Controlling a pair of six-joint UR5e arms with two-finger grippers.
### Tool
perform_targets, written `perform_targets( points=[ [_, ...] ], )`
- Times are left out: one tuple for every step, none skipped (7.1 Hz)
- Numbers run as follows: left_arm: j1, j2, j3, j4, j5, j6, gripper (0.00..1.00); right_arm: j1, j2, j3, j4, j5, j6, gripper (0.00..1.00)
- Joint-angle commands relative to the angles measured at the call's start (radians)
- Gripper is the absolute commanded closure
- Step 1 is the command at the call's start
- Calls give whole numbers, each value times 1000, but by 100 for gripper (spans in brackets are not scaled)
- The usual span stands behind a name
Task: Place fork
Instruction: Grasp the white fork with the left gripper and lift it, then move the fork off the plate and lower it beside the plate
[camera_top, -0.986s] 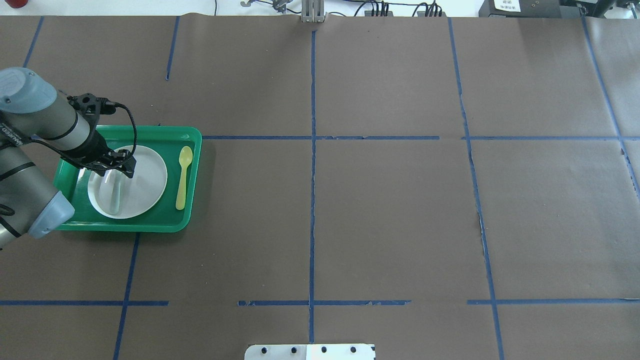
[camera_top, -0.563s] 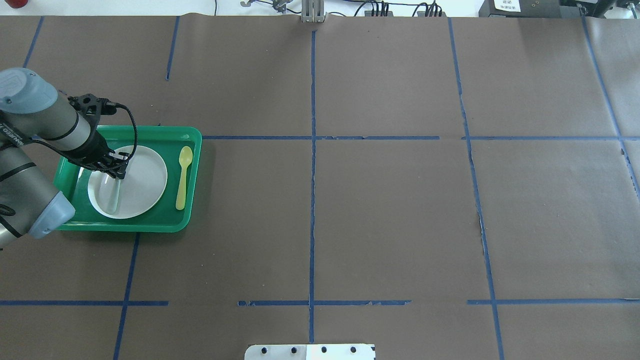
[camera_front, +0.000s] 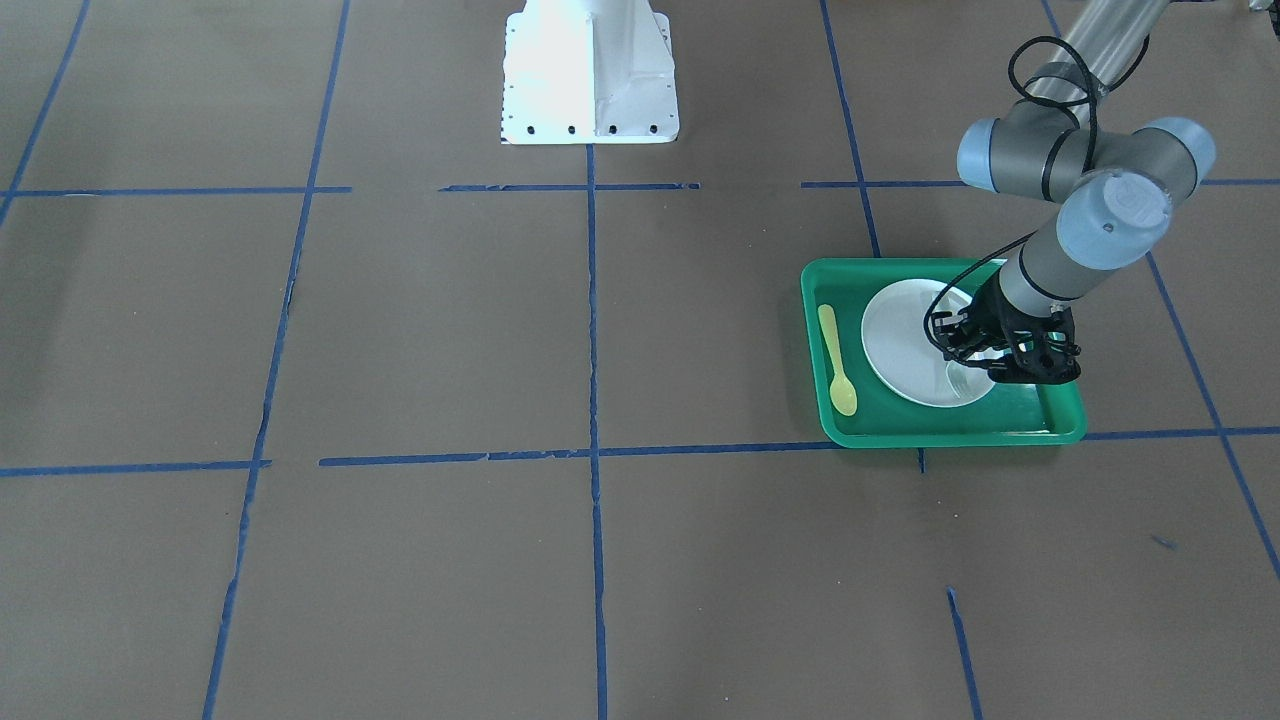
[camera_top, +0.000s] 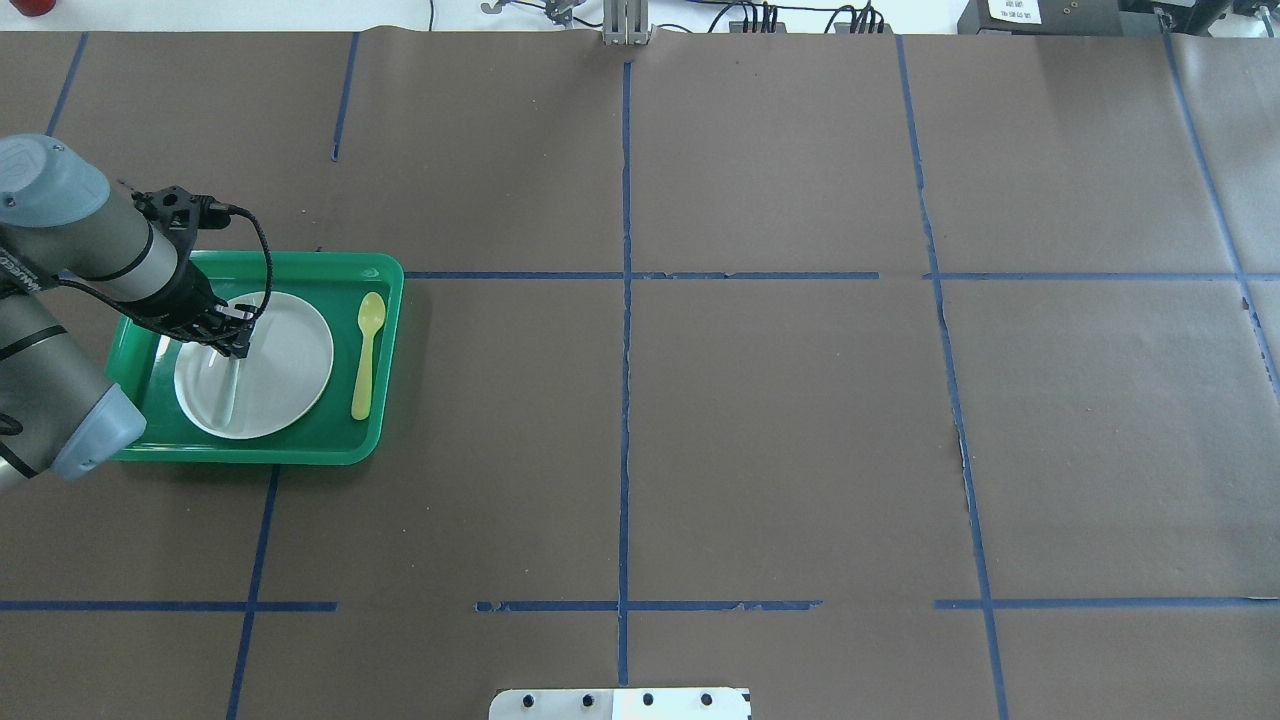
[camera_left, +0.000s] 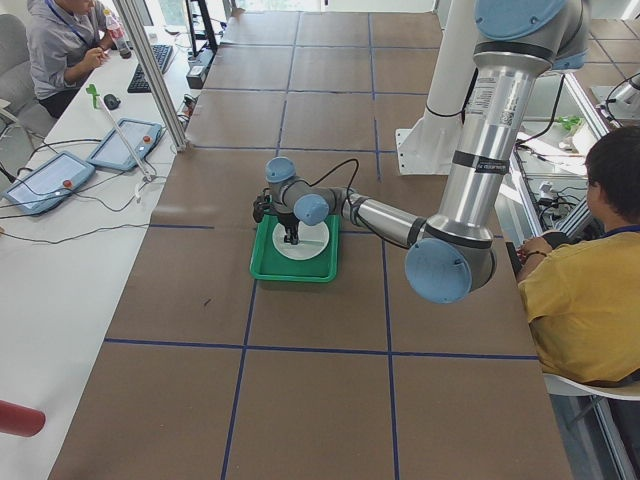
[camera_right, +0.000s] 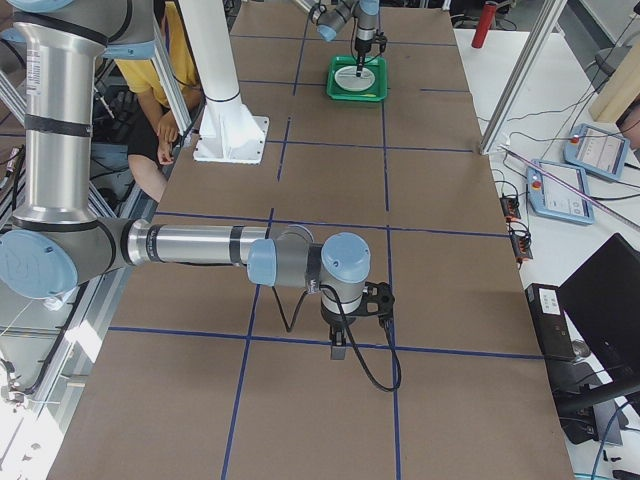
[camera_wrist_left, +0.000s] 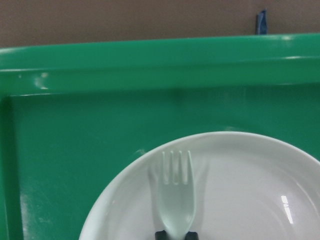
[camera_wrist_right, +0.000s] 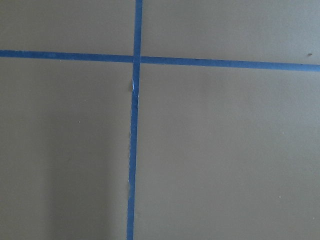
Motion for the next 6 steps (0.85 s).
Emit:
perform_targets(
  points=[
    [-12, 8, -41, 5, 1, 0, 100, 0, 0, 0, 0, 0, 0, 0],
    [-38, 52, -69, 3, 0, 6, 100, 0, 0, 0, 0, 0, 0, 0],
    [-60, 80, -75, 0, 0, 43, 100, 0, 0, 0, 0, 0, 0, 0],
    [-78, 80, -51, 5, 3, 61, 100, 0, 0, 0, 0, 0, 0, 0],
    [-81, 79, -31, 5, 1, 60, 100, 0, 0, 0, 0, 0, 0, 0],
    [-80, 77, -9, 5, 1, 60, 100, 0, 0, 0, 0, 0, 0, 0]
  ],
)
